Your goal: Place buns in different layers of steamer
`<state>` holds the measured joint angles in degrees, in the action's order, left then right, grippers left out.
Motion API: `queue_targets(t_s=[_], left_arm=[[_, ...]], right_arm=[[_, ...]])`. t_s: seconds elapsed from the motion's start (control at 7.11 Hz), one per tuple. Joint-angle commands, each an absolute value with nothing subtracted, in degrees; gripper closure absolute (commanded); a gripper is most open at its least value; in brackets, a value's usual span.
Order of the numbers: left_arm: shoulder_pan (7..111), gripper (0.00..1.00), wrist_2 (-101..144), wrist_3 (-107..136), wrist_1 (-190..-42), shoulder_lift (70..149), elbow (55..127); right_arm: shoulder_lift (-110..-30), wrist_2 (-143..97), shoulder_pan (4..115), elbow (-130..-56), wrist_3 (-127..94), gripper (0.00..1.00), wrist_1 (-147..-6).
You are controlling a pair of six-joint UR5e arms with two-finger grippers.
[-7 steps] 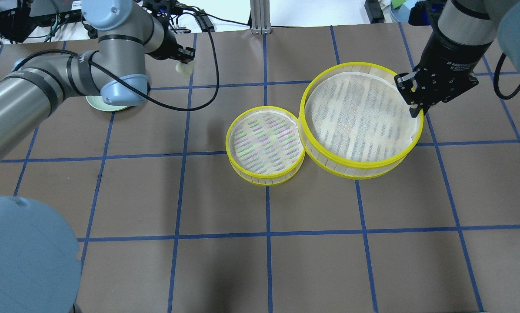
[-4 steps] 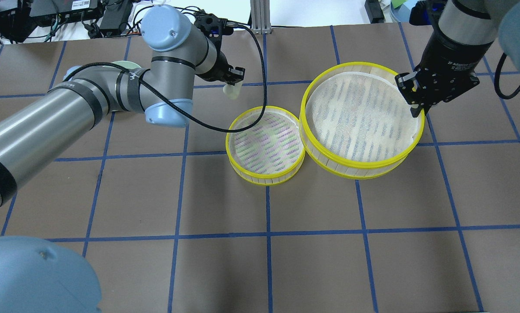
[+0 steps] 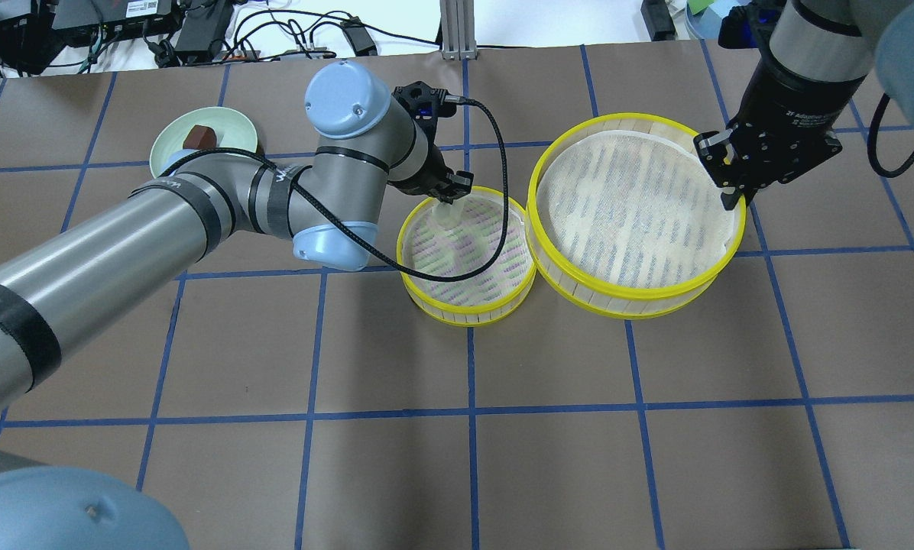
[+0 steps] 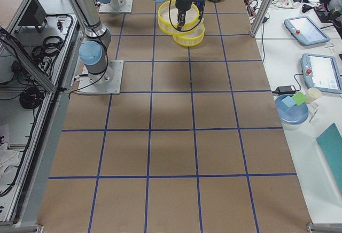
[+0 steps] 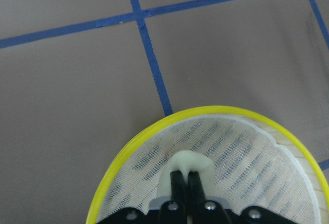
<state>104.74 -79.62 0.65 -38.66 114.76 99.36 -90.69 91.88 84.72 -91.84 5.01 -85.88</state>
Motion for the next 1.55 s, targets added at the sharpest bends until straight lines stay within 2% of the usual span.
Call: queue_targets(t_s=[0.0,0.42,0.84,1.12,1.41], left_arm=[[104.77,0.0,-80.07,0.44,-41.74,114.0,99.23],[103.54,0.0,-86.52,-0.34,-45.79,112.07,98.18],[97.32,0.0,-93.34,-4.97,-45.88,112.06,98.09],[90.47,0.0,-92.99,-9.57,-45.97,112.06,96.25],[85.55,0.0,-92.9,-15.43,-45.97,112.06,94.93]], right_arm=[[-90.7,91.85,84.73,-91.85,5.01,1.0,-85.96],[-90.7,91.93,84.73,-91.76,5.01,1.0,-86.04],[-89.48,91.94,84.99,-91.76,3.88,1.0,-87.09],[-83.52,91.59,86.65,-91.67,-1.64,1.0,-92.44],[-78.16,91.67,93.47,-90.88,-10.83,1.0,-100.67]])
